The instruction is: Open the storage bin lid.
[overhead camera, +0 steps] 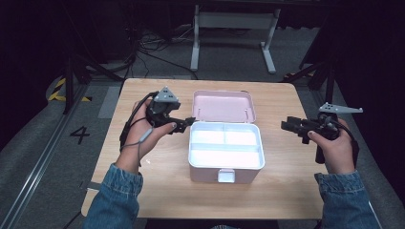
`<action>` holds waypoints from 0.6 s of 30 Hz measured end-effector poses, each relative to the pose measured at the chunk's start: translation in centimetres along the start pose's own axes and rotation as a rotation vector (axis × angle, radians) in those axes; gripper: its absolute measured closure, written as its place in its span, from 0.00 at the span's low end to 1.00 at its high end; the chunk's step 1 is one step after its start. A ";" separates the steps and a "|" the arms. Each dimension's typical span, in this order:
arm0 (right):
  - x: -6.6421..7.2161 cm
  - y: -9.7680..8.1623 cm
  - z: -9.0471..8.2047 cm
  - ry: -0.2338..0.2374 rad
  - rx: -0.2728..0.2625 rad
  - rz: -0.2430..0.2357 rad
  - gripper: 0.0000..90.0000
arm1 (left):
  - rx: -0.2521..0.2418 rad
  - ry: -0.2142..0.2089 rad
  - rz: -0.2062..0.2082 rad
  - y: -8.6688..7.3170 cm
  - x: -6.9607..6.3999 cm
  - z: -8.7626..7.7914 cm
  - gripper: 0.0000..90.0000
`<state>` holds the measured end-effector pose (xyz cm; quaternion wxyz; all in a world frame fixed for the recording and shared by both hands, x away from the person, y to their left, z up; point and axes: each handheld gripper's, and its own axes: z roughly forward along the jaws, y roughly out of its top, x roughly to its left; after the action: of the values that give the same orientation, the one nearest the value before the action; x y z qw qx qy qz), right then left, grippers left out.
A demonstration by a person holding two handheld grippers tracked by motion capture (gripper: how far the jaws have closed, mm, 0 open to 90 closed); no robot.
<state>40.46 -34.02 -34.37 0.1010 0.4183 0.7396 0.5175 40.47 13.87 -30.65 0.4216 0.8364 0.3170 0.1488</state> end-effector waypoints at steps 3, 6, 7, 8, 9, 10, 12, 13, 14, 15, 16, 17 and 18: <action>-0.2 0.2 0.2 0.000 0.008 0.006 0.59 | 0.029 0.060 -0.001 -1.7 0.0 -0.8 0.30; -0.4 0.4 0.3 -0.001 0.007 0.013 0.59 | 0.052 0.126 -0.002 -3.3 -0.3 -1.6 0.30; -0.4 0.4 0.4 0.000 0.005 0.012 0.58 | 0.065 0.136 -0.005 -3.9 -0.4 -1.9 0.30; -0.5 0.4 0.5 0.004 0.008 0.013 0.58 | 0.069 0.135 -0.011 -4.5 -0.4 -2.2 0.30; -0.6 0.4 0.6 0.000 0.013 0.018 0.58 | 0.069 0.135 -0.011 -4.5 -0.4 -2.2 0.30; -0.7 0.4 0.7 -0.005 0.022 0.018 0.58 | 0.081 0.139 -0.022 -5.5 -0.2 -2.5 0.30; -0.8 0.2 1.0 -0.017 0.044 0.017 0.57 | 0.105 0.147 -0.044 -6.4 0.1 -2.7 0.30; -0.8 0.1 1.0 -0.022 0.051 0.016 0.57 | 0.125 0.158 -0.051 -6.9 0.3 -2.8 0.30; -0.8 0.0 1.1 -0.031 0.062 0.014 0.57 | 0.135 0.164 -0.054 -7.1 0.5 -2.8 0.30; -0.8 0.0 1.1 -0.038 0.067 0.012 0.57 | 0.145 0.180 -0.054 -7.4 0.7 -2.9 0.29; -0.9 0.0 1.1 -0.044 0.070 0.009 0.56 | 0.154 0.192 -0.062 -7.7 0.7 -3.0 0.29; -1.0 -0.1 1.1 -0.047 0.073 0.009 0.56 | 0.169 0.195 -0.061 -8.0 0.9 -3.0 0.29; -1.1 -0.1 1.1 -0.050 0.077 0.010 0.55 | 0.177 0.199 -0.069 -8.3 1.0 -3.0 0.29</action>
<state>41.72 -34.05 -35.23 0.1008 0.4385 0.7541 0.4785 36.33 20.02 -35.52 0.3176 0.8400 0.3978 0.1880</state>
